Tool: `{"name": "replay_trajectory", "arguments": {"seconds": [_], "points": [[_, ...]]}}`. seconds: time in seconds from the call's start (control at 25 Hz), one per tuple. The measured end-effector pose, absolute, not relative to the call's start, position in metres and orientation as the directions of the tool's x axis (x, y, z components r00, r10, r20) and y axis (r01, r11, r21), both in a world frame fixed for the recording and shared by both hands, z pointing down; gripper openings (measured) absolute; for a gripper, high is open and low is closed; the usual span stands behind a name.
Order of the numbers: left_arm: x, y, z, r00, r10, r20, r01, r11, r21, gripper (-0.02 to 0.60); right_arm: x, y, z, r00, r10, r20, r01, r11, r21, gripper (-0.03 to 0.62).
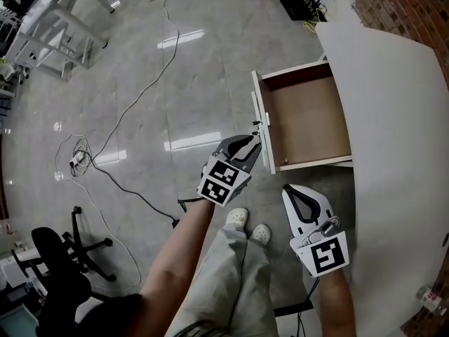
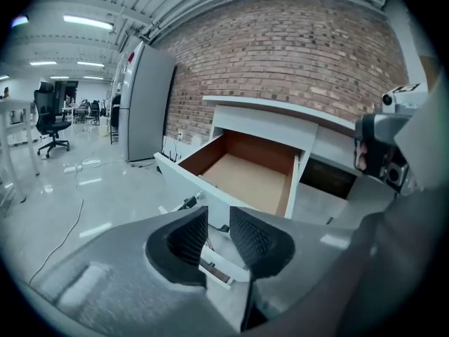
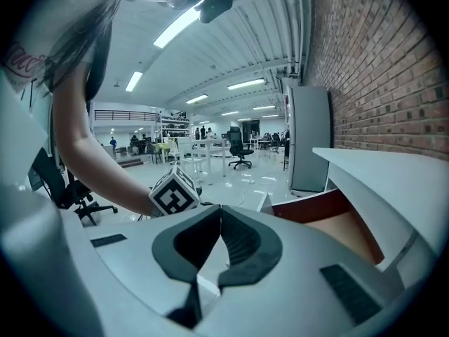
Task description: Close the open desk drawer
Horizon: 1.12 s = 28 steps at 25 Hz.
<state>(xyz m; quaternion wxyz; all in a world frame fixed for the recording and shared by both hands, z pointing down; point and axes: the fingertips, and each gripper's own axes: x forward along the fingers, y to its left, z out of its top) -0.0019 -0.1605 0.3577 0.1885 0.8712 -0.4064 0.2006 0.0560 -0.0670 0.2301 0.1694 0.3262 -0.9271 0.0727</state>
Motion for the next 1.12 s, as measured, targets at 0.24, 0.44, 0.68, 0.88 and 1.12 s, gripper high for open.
{"name": "replay_trajectory", "arguments": {"seconds": [0.24, 0.44, 0.68, 0.88, 1.12], "points": [[0.003, -0.176, 0.39, 0.604, -0.584, 0.542, -0.758, -0.63, 0.166, 0.081, 0.045, -0.079, 0.249, -0.71, -0.598, 0.373, -0.66, 0.749, -0.054, 0.012], [0.016, -0.185, 0.403, 0.601, -0.592, 0.536, -0.759, -0.633, 0.153, 0.08, 0.043, -0.082, 0.271, -0.705, -0.594, 0.387, -0.666, 0.743, -0.071, 0.012], [0.015, -0.189, 0.395, 0.623, -0.601, 0.501, -0.747, -0.648, 0.152, 0.021, 0.045, -0.086, 0.274, -0.699, -0.597, 0.395, -0.674, 0.734, -0.082, 0.012], [0.019, -0.189, 0.391, 0.621, -0.602, 0.502, -0.732, -0.675, 0.097, 0.006, 0.048, -0.085, 0.274, -0.7, -0.595, 0.395, -0.674, 0.733, -0.091, 0.012], [0.037, -0.194, 0.377, 0.653, -0.582, 0.484, -0.68, -0.732, 0.038, 0.005, 0.051, -0.084, 0.276, -0.692, -0.594, 0.412, -0.681, 0.726, -0.096, 0.012]]}}
